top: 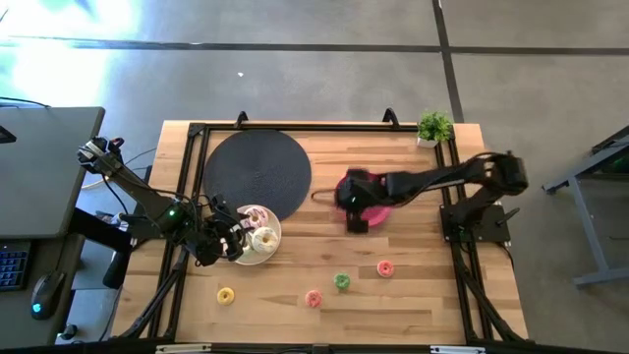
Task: Pick & Place donuts
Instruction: Put the top small green donut on the red plate
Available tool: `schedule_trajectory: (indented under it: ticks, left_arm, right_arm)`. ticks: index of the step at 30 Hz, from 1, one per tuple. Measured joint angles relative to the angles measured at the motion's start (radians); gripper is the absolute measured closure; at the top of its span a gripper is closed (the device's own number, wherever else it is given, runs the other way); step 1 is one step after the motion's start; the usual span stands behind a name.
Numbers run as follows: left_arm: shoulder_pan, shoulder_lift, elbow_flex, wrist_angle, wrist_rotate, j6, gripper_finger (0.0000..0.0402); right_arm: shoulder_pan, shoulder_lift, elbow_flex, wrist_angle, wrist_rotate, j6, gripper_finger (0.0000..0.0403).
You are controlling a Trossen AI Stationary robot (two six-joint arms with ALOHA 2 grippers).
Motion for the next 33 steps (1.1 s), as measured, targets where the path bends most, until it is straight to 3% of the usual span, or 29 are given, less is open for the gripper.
schedule_trajectory:
  ticks: [4,9,16,21,25,33]
  left_arm:
    - [0.0,0.0,0.0,0.003,-0.007,-0.008,0.0243]
    - [0.0,0.0,0.0,0.012,-0.007,-0.007,0.0243]
    - [0.0,0.0,0.0,0.01,-0.017,-0.007,0.0243]
    - [0.0,0.0,0.0,0.01,-0.019,-0.007,0.0243]
    - [0.0,0.0,0.0,0.01,-0.02,-0.007,0.0243]
    - [0.0,0.0,0.0,0.012,-0.022,-0.008,0.0243]
  right_arm:
    - [-0.136,-0.06,-0.038,-0.054,0.071,0.053,0.0398]
    - [-0.291,-0.068,-0.139,0.023,-0.068,0.092,0.0396]
    - [-0.327,-0.064,-0.245,0.18,-0.154,0.059,0.0393]
    - [-0.326,-0.064,-0.29,0.213,-0.077,-0.023,0.0389]
    - [-0.332,-0.064,-0.296,0.22,-0.071,-0.03,0.0359]
    - [-0.324,-0.064,-0.284,0.247,-0.033,-0.052,0.0253]
